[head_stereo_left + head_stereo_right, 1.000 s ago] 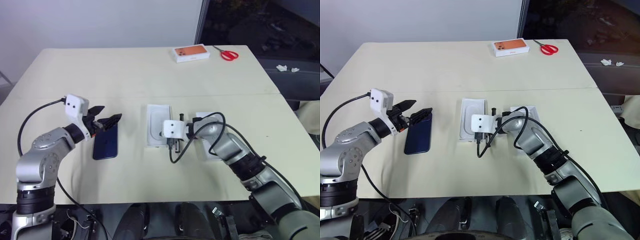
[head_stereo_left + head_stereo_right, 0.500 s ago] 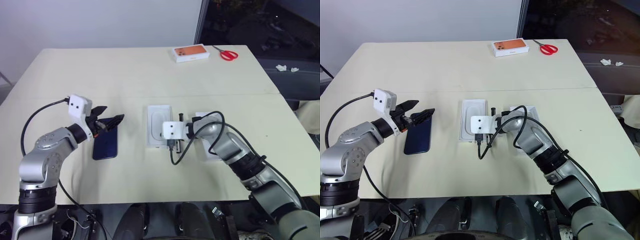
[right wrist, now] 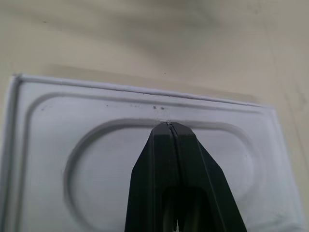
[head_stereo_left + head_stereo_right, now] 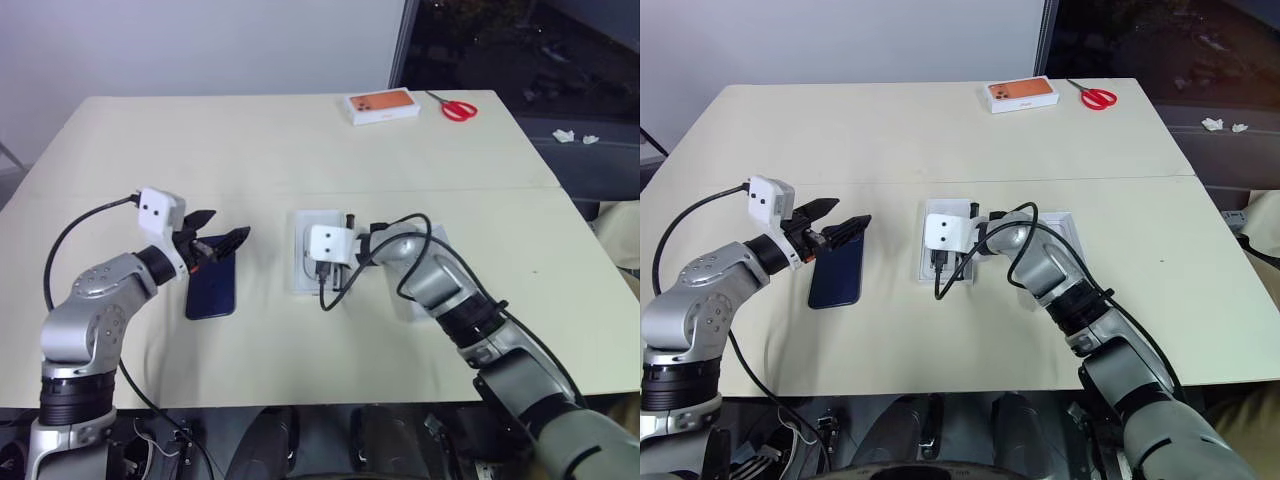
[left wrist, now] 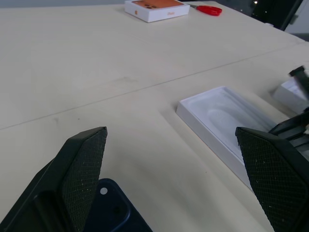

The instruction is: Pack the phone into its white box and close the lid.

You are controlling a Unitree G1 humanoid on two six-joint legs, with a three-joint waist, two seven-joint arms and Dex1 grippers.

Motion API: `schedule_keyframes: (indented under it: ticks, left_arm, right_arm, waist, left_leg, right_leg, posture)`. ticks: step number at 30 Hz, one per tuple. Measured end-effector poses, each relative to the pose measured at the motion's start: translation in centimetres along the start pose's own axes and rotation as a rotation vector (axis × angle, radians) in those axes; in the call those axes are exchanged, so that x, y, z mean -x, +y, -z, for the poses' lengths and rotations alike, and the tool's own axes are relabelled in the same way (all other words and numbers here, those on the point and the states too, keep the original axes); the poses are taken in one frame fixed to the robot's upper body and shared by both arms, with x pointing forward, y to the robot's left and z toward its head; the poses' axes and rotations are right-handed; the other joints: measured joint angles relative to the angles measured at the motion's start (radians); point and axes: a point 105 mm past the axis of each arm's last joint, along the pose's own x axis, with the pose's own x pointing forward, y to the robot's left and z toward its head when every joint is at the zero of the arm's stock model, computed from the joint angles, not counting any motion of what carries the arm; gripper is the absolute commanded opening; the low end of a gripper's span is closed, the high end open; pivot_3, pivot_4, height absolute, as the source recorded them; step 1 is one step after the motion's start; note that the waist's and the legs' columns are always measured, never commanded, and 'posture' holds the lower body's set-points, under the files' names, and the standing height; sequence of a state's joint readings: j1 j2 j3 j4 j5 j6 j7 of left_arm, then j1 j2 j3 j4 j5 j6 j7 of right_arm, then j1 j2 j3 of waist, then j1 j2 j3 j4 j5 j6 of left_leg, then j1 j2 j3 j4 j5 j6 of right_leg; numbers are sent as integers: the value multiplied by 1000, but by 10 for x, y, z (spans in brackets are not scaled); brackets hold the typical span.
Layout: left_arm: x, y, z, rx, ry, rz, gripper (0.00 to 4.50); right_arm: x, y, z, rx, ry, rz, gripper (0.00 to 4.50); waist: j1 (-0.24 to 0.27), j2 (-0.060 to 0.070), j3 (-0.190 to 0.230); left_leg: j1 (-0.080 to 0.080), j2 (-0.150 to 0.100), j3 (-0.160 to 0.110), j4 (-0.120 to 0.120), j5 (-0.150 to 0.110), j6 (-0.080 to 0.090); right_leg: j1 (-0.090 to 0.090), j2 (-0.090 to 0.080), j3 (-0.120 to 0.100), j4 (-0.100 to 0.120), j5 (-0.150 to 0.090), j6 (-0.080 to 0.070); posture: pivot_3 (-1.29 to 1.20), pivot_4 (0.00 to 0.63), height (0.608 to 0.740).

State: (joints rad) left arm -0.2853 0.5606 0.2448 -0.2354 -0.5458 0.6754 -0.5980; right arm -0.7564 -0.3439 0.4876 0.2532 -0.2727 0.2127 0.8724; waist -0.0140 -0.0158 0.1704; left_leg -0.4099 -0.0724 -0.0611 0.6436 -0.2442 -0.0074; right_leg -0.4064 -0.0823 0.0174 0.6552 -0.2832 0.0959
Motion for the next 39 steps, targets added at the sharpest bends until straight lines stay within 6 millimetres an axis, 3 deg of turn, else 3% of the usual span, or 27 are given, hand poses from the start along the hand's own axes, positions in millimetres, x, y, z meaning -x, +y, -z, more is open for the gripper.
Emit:
schedule_keyframes:
  ticks: [6, 11, 15, 17, 20, 23, 26, 30, 39]
  left_arm:
    - [1, 0, 1, 6, 3, 3, 4500]
    - [9, 3, 9, 107, 57, 15, 4500]
    - [35, 18, 13, 286, 153, 8, 4500]
    - [54, 36, 19, 386, 209, -41, 4500]
    - [79, 60, 24, 504, 247, -127, 4500]
    - [90, 71, 26, 571, 235, -147, 4500]
    - [94, 71, 38, 653, 276, -137, 4500]
    - [91, 57, 60, 718, 372, -80, 4500]
    - [81, 57, 69, 716, 396, -49, 4500]
  right_arm:
    - [-3, 3, 4, 75, 20, -1, 33]
    - [-1, 2, -3, -3, -24, -12, 33]
    - [5, -14, -30, -133, -158, 36, 33]
    - [5, -21, -46, -174, -214, 58, 33]
    - [-5, -16, -60, -200, -238, 42, 33]
    - [-19, -2, -76, -207, -272, -13, 33]
    - [-34, 10, -88, -168, -268, -70, 33]
    - [-53, 16, -84, -88, -176, -100, 33]
    - [-78, 43, -76, -81, -85, -189, 33]
  waist:
    - [-2, 0, 0]
    - [-4, 0, 0]
    - [-12, 0, 0]
    - [-20, 0, 0]
    - [-25, 0, 0]
    - [-25, 0, 0]
    - [-27, 0, 0]
    - [-27, 0, 0]
    - [-20, 4, -4]
  left_leg:
    - [0, 0, 0, 0, 0, 0]
    - [0, 0, 0, 0, 0, 0]
    - [0, 1, 0, -1, -1, 2]
    - [0, 1, 0, -2, -1, 2]
    - [0, 1, -1, -2, -1, 1]
    - [0, 0, -1, -2, 0, 0]
    - [0, 0, -1, -2, 0, 0]
    - [0, 0, -1, -2, 0, -1]
    - [7, -2, -1, -9, 1, -1]
  right_leg:
    - [0, 0, 0, 0, 0, 0]
    - [0, 0, 0, 0, 0, 0]
    - [-1, 1, 1, 1, 0, 0]
    - [-2, 1, 0, 2, 0, 0]
    - [-4, 1, 0, 2, 0, 0]
    - [-5, 1, 0, 2, 0, 0]
    - [-5, 0, 0, 2, 0, 0]
    - [-6, 0, 0, 2, 0, 0]
    - [-2, -1, 1, 1, 0, 0]
  posture:
    - [0, 150, 740]
    - [0, 150, 740]
    - [0, 150, 740]
    - [0, 150, 740]
    - [0, 150, 740]
    - [0, 150, 740]
    - [0, 150, 740]
    - [0, 150, 740]
    - [0, 150, 740]
